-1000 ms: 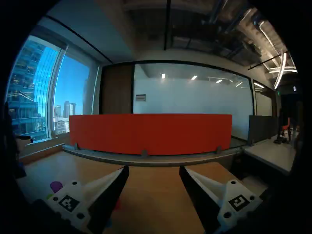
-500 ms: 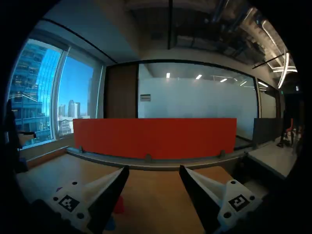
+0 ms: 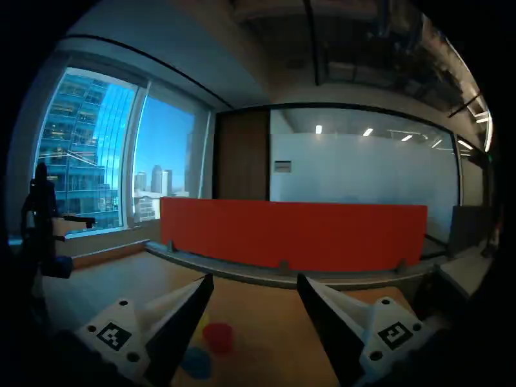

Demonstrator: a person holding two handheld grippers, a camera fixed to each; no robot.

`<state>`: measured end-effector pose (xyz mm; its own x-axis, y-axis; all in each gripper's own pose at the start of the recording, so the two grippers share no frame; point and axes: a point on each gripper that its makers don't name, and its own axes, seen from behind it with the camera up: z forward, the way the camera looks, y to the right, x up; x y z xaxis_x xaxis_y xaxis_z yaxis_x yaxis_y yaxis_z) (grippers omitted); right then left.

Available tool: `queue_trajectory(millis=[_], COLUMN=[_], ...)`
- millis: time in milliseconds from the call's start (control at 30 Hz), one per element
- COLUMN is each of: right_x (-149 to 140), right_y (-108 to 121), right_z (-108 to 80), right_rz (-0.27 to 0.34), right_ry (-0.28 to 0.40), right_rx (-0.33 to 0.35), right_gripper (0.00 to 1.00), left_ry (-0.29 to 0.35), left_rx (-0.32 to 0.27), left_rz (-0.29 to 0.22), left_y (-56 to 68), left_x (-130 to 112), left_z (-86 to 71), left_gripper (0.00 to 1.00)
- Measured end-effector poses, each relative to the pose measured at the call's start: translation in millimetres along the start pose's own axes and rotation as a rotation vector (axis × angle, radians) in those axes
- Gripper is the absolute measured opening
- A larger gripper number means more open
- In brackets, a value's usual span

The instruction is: Pour water

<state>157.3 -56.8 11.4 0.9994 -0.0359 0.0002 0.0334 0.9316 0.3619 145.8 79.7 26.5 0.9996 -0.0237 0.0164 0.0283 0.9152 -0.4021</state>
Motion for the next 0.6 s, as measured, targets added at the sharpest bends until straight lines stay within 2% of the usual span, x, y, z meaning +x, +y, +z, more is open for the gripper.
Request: queue_trajectory(millis=[200, 367, 600], right_x=[6.6, 5.3, -8.9], right_y=[-24.6, -31.8, -42.8], right_z=[0.3, 2.0, 0.7], right_rz=[0.005, -0.005, -0.032], right_ry=[0.0, -0.006, -0.051], right_rx=[0.117, 0.154, 0.202], right_gripper=[1.0, 1.0, 1.0], left_ry=[0.0, -0.015, -0.051], left_rx=[-0.094, -0.142, -0.208], left_rz=[0.005, 0.024, 0.046], left_y=[19.1, 29.2, 43.4], left_x=[3.2, -1.1, -14.2], left_z=[1.1, -0.2, -5.5], left_gripper=[0.97, 0.97, 0.97])
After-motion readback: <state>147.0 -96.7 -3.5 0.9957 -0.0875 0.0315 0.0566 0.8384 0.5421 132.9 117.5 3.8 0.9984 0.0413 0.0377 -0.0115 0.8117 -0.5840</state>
